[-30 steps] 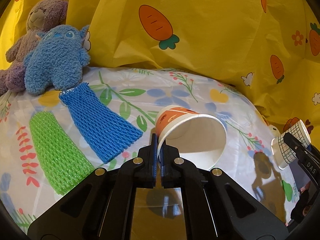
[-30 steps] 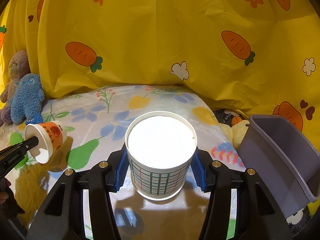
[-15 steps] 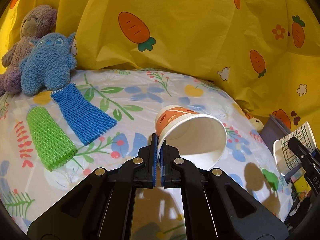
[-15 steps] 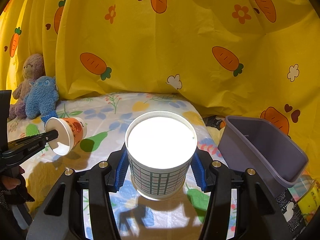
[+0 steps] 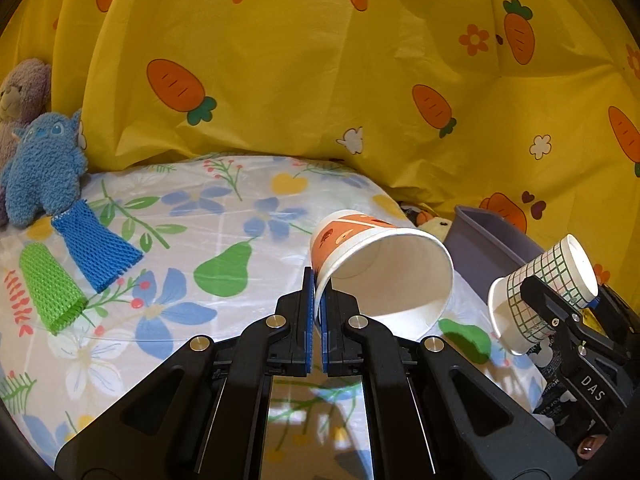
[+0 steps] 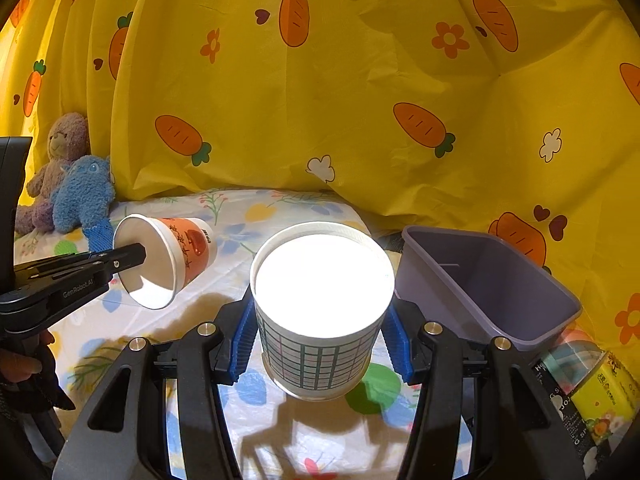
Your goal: Collect trash
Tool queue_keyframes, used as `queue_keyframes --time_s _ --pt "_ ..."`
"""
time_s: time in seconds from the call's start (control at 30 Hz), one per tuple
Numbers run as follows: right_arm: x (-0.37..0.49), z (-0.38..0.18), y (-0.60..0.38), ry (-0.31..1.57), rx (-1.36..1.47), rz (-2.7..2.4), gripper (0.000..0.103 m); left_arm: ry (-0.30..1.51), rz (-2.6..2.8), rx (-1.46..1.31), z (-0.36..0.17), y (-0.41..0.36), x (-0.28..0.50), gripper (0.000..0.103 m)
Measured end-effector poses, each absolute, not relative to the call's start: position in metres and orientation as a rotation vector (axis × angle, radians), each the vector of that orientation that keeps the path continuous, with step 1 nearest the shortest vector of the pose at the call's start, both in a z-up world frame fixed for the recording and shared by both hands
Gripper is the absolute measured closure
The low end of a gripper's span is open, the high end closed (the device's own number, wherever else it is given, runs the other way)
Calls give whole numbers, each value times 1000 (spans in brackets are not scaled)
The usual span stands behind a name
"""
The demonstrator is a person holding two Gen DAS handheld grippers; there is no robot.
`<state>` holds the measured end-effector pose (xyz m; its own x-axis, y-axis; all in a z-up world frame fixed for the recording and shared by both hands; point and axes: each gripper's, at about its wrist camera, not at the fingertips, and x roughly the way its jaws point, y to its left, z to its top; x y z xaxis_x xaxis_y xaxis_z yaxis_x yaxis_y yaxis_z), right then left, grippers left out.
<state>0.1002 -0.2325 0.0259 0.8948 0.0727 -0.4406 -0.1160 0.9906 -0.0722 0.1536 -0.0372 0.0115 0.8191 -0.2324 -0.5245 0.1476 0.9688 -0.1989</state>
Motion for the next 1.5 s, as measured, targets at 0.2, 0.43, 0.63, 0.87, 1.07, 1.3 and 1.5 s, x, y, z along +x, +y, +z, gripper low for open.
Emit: queue_keyframes --time_s 0.2,0.43,0.63,0.87,1.07,1.3,1.5 --pt "93 30 -249 441 -88 70 49 574 -273 -124 21 -71 154 101" --pt "93 36 -272 428 -72 25 49 573 -369 -100 33 -111 161 101" --pt "102 44 -300 415 -43 -45 49 566 -415 -75 41 -142 178 101" --pt "120 53 -335 401 11 -131 49 576 -487 -59 46 -175 205 101" --pt "134 57 -361 390 59 -207 49 592 -545 -62 46 -204 231 101" --pt "147 47 -380 423 70 -266 49 632 -605 -91 40 -226 255 101" --pt "151 39 -389 442 75 -290 49 654 -640 -94 34 -243 262 101"
